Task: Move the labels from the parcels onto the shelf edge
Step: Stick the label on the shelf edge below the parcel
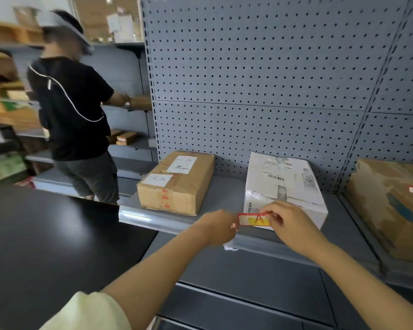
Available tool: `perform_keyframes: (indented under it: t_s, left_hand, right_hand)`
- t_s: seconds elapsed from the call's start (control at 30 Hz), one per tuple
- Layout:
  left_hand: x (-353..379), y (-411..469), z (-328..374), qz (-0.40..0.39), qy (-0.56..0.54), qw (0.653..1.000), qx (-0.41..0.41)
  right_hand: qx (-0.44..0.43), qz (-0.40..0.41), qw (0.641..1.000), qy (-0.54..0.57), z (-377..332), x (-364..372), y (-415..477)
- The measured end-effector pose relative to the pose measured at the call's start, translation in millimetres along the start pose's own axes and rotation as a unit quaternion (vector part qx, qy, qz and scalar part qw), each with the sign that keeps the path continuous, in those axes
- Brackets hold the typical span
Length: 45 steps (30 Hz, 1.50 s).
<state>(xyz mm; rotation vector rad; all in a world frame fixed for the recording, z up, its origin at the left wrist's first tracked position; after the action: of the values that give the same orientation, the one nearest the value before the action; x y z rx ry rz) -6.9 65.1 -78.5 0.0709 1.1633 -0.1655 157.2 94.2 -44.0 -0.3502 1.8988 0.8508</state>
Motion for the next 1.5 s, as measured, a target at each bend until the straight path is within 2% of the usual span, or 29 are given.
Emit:
perform_keyframes:
  t_s: [0.37,0.6,0.83,1.07,1.3,1.5]
  left_hand:
    - [-57,-61,-147,0.006,-0.009,1.0,-0.011]
    - [-61,-78,-201,0.0,-0.005,1.0,0.013]
    - [-53,-75,-205,0.013,0.04,0.998,0.049]
    - [-45,-74,-200,0.096,0.109,0.986,0.086]
    - [-39,-80,-199,0.13,0.081,0.984,0.09]
    - [-38,-81,-197,0.136,0.115,0.98,0.085]
  right_hand:
    - [0.049,-0.046,0.998,0.021,-96,92,60]
    - [0.092,-0.04,0.995,0.0,-129,127,67]
    - [0.104,-0.012,0.994,-0.032,-139,130,75]
    - [0.095,-0.013,0.994,-0.048,-138,131,73]
    - [0.079,-0.013,0.995,-0.065,-140,129,73]
    - [0.071,0.017,0.996,-0.055,-145,130,74]
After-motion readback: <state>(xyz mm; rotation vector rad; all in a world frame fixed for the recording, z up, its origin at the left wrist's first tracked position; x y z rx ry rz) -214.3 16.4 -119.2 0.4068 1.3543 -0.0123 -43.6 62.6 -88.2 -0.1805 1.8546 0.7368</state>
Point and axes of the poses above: each hand's wrist, its own y-axis towards the middle knuckle, its own x-axis out of the palm, z = x × y, the point moved 6 cm from there along y, towards the middle knuckle, and after that the axes turned 9 degrees about -y, right-handed, at the moved point
